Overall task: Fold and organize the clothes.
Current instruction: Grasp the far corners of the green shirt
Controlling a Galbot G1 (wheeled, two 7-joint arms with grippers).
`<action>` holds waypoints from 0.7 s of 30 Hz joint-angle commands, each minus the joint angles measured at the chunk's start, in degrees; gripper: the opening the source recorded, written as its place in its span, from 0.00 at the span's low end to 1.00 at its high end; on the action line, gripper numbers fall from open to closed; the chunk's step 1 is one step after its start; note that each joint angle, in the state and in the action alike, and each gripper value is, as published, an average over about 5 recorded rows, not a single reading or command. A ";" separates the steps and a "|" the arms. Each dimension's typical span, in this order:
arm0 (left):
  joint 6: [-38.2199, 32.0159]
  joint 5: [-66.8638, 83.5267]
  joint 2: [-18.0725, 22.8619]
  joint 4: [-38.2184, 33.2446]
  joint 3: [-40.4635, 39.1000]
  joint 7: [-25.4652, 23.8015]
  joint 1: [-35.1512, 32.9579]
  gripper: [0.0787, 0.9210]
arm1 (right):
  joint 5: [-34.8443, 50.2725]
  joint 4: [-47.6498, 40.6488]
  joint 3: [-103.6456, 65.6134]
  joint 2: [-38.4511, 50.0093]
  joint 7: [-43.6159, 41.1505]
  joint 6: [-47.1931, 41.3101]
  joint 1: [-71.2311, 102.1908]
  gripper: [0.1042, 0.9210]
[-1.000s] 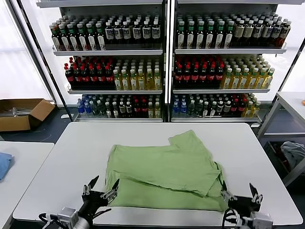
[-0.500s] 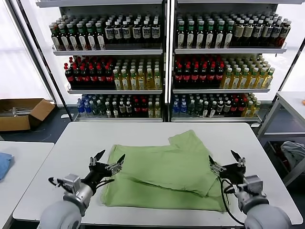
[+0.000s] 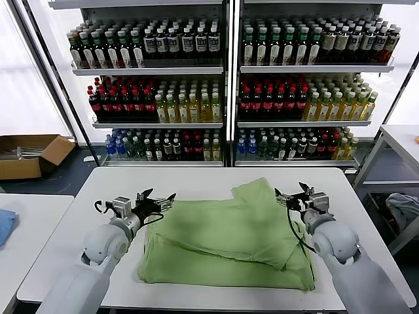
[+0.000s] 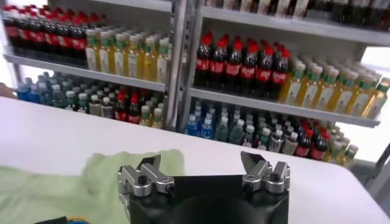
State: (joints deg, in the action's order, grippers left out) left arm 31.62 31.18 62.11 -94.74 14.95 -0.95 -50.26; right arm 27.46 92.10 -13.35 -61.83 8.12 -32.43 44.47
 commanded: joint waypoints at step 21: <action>1.38 -1.23 1.12 12.19 -4.06 -0.32 7.76 0.88 | -4.31 -25.85 3.01 -13.88 -0.12 1.76 -13.39 0.88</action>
State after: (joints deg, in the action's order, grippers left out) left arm 32.79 30.20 62.94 -84.37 11.46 -1.20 -43.53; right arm 23.73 70.71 -10.82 -73.38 7.97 -30.82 32.91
